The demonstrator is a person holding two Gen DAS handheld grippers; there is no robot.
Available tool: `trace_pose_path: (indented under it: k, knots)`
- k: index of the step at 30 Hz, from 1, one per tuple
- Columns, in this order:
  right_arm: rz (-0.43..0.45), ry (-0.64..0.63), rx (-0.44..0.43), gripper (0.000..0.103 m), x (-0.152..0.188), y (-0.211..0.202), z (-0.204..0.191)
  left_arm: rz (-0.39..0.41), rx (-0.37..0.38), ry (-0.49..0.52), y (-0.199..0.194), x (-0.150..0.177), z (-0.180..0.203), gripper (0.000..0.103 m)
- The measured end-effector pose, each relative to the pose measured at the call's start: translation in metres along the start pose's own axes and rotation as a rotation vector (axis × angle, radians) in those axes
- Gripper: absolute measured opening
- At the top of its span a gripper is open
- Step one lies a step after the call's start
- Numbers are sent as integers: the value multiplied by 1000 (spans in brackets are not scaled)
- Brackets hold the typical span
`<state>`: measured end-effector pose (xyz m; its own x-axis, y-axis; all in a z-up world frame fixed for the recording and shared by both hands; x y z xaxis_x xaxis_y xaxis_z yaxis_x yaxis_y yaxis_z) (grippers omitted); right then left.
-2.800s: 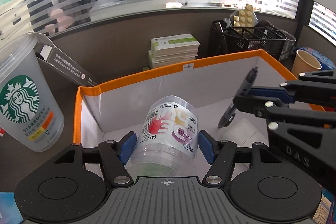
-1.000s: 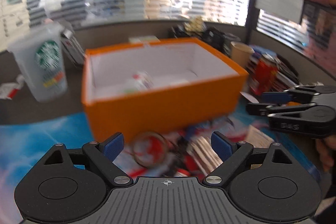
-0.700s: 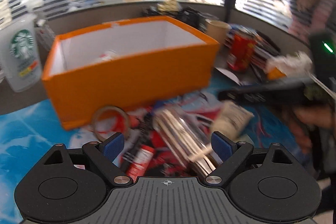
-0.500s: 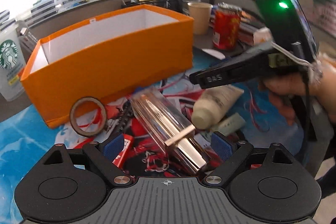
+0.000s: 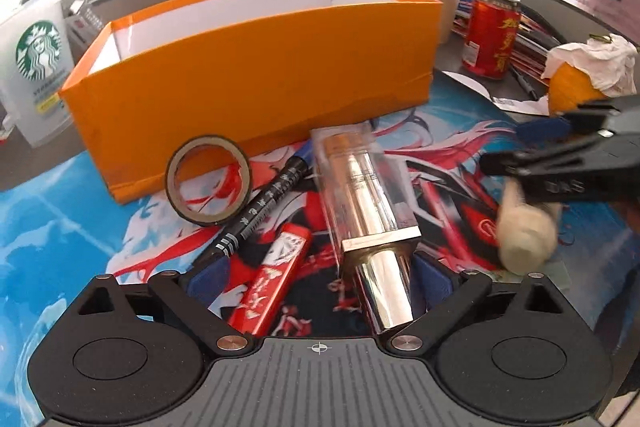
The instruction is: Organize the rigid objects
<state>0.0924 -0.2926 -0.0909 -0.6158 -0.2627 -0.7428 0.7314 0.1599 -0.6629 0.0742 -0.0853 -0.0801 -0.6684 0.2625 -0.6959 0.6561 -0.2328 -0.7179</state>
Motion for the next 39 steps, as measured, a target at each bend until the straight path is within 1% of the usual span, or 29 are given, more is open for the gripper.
trace_pose_path:
  k: [3, 6, 10, 12, 14, 16, 19, 20, 23, 24, 26, 27, 30, 32, 37, 39]
  knots:
    - [39, -4, -14, 54, 5, -16, 3, 5, -3, 0, -5, 1, -3, 98]
    - [67, -34, -49, 54, 7, -39, 4, 23, -8, 15, -7, -1, -2, 98]
    - [70, -44, -86, 55, 10, -63, 5, 39, -5, 17, -7, -6, -1, 98]
    - [50, 22, -150, 55, 14, -69, 9, 41, -6, 12, -7, -8, -1, 98]
    - [15, 145, -271, 56, 23, -71, 17, 45, -1, 10, -7, -9, -1, 98]
    - [-24, 266, -356, 56, 32, -68, 26, 52, 1, 11, -8, -10, -2, 98]
    - [-73, 374, -413, 56, 43, -57, 28, 53, 7, 13, -6, -12, -2, 98]
    - [-86, 401, -411, 56, 44, -52, 29, 52, 6, 14, -6, -12, -2, 98]
    - [-62, 452, -391, 60, 38, -44, 28, 47, 10, 17, -4, -11, 0, 98]
    - [-51, 442, -367, 62, 34, -40, 25, 46, 11, 18, -4, -10, 0, 98]
    - [-27, 378, -285, 69, 24, -33, 18, 46, 10, 17, -5, -9, 0, 98]
    - [-11, 344, -260, 69, 17, -31, 13, 45, 11, 17, -5, -9, 0, 98]
    - [6, 274, -221, 69, 0, -22, -1, 45, 18, 16, -5, -10, 1, 98]
    - [5, 275, -209, 70, -9, -16, -6, 45, 21, 12, -5, -10, 1, 98]
    - [-1, 334, -193, 70, -17, 5, -11, 35, 25, 6, -2, -8, 1, 98]
    - [-6, 294, -174, 68, -17, 12, -18, 33, 25, 4, -2, -8, 0, 98]
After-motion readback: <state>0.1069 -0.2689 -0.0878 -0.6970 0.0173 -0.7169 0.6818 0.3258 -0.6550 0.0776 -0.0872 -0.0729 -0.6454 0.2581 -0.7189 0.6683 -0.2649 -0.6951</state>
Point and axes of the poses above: each gripper's, at about its wrist camera, not at the fingertips, and y roughly the way its jaws point, z to its right, x to its underside, the point moved 2 cm from there along y, roughly the way its jaws point, and after that the axes turned 2 degrees about z, right-handed, at the moved point
